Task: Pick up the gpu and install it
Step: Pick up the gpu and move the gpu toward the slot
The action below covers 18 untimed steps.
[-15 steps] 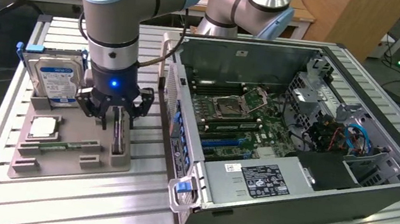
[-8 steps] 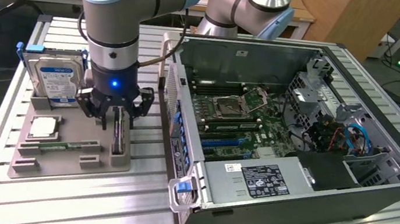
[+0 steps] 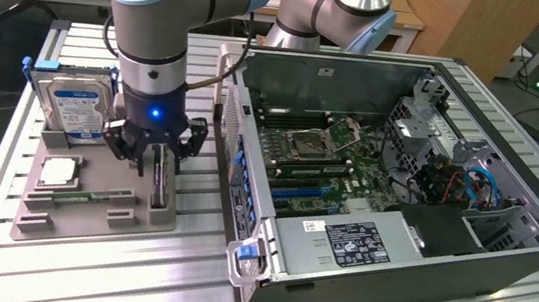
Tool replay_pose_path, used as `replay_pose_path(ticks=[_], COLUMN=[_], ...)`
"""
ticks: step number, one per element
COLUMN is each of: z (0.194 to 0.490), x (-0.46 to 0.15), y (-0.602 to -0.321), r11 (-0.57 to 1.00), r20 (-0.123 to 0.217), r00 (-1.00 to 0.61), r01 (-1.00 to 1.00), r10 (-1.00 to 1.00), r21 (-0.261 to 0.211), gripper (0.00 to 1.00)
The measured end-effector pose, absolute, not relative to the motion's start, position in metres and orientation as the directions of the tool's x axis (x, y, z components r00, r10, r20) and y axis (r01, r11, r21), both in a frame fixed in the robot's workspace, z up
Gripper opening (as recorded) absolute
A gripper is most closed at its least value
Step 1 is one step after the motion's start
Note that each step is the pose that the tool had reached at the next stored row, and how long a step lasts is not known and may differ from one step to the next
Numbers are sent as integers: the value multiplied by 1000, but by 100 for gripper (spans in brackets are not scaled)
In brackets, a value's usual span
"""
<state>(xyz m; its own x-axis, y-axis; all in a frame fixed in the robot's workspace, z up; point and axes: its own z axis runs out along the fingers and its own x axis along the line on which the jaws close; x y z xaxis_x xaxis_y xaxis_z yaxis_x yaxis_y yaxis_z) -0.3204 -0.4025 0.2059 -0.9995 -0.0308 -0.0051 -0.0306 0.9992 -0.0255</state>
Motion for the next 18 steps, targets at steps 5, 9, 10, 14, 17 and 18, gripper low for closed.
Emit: replay_pose_path(ticks=[5, 9, 10, 14, 17, 18], z=[205, 205, 205, 205, 205, 205], x=[-321, -321, -321, -321, -321, -321], y=[-403, -403, -403, -403, -403, -403], r11=[999, 999, 999, 999, 999, 999], r20=[-5, -5, -5, -5, -5, -5], r00=[-999, -999, -999, -999, -999, -999], r01=[-42, -42, -42, -42, -42, -42], r10=[-42, -42, -42, -42, -42, -42], r21=[-32, -32, -32, -32, -32, -32], gripper=[59, 59, 59, 57, 51, 51])
